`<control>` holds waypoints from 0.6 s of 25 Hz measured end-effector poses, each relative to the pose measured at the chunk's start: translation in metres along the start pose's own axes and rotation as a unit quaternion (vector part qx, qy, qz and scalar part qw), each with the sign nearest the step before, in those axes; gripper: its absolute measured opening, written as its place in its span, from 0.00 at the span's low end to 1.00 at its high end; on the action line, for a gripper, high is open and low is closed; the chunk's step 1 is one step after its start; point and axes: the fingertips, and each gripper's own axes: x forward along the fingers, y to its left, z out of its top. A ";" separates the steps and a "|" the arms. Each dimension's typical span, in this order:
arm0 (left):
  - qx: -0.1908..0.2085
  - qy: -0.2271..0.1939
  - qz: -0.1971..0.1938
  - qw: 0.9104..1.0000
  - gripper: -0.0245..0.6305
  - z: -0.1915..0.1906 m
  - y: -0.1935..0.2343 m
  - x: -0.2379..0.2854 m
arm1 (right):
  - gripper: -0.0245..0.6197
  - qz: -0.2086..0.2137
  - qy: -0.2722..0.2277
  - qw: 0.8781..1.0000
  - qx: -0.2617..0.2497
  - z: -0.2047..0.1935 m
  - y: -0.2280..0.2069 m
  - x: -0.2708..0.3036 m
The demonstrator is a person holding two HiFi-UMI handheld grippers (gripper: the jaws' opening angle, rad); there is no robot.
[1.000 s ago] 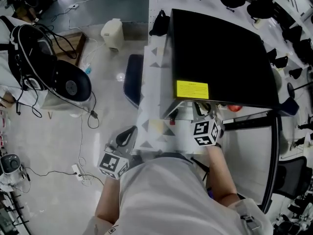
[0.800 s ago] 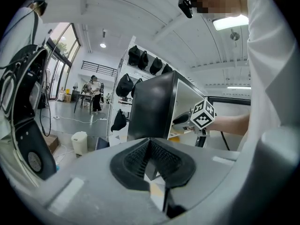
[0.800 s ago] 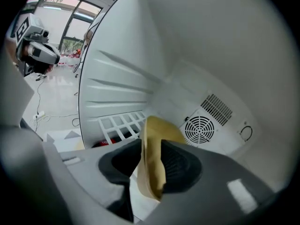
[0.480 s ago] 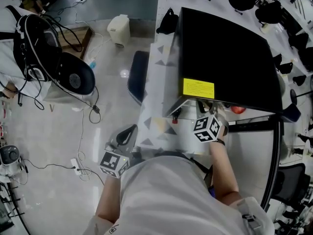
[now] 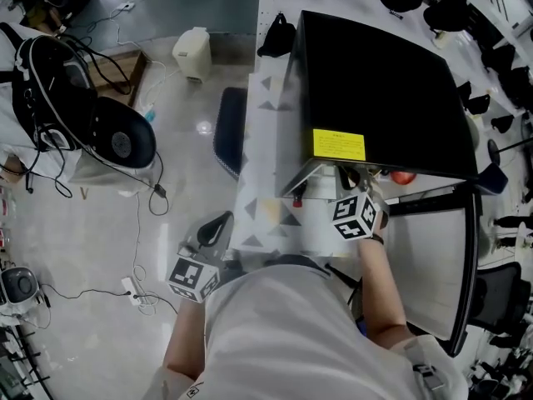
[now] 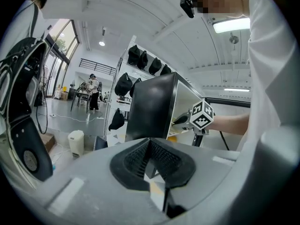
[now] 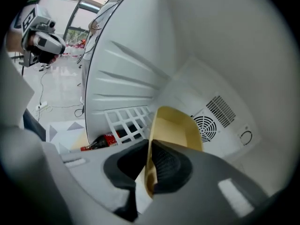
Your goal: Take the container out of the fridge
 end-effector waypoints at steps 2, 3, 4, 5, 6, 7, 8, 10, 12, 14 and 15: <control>0.001 -0.002 -0.010 1.000 0.05 0.001 -0.001 0.000 | 0.08 -0.005 -0.002 1.000 0.010 0.002 0.001 -0.007; 0.002 -0.002 -0.014 1.000 0.05 0.002 -0.001 0.000 | 0.08 -0.008 -0.003 1.000 0.013 0.002 0.002 -0.010; 0.003 -0.002 -0.019 1.000 0.05 0.002 -0.002 0.001 | 0.08 -0.011 -0.004 1.000 0.015 0.003 0.003 -0.013; 0.005 -0.002 -0.025 1.000 0.05 0.002 -0.002 0.001 | 0.08 -0.014 -0.005 1.000 0.018 0.003 0.004 -0.017; 0.006 -0.002 -0.031 1.000 0.05 0.003 -0.002 0.002 | 0.08 -0.017 -0.005 1.000 0.023 0.003 0.004 -0.021; 0.008 -0.001 -0.037 0.999 0.05 0.004 -0.002 0.004 | 0.08 -0.020 -0.006 0.999 0.030 0.002 0.005 -0.026; 0.009 -0.001 -0.044 0.999 0.05 0.004 -0.003 0.005 | 0.08 -0.021 -0.007 0.999 0.039 0.002 0.005 -0.030; 0.012 0.001 -0.057 0.998 0.05 0.006 -0.007 0.009 | 0.08 -0.018 -0.014 0.998 0.064 0.002 0.007 -0.039; 0.015 0.004 -0.073 0.997 0.05 0.007 -0.011 0.013 | 0.08 -0.014 -0.022 0.995 0.097 0.001 0.010 -0.048; 0.018 0.008 -0.094 0.995 0.05 0.007 -0.016 0.018 | 0.08 -0.017 -0.025 0.991 0.127 -0.004 0.012 -0.058; 0.020 0.010 -0.104 0.994 0.05 0.007 -0.019 0.021 | 0.08 -0.021 -0.022 0.990 0.137 -0.008 0.012 -0.063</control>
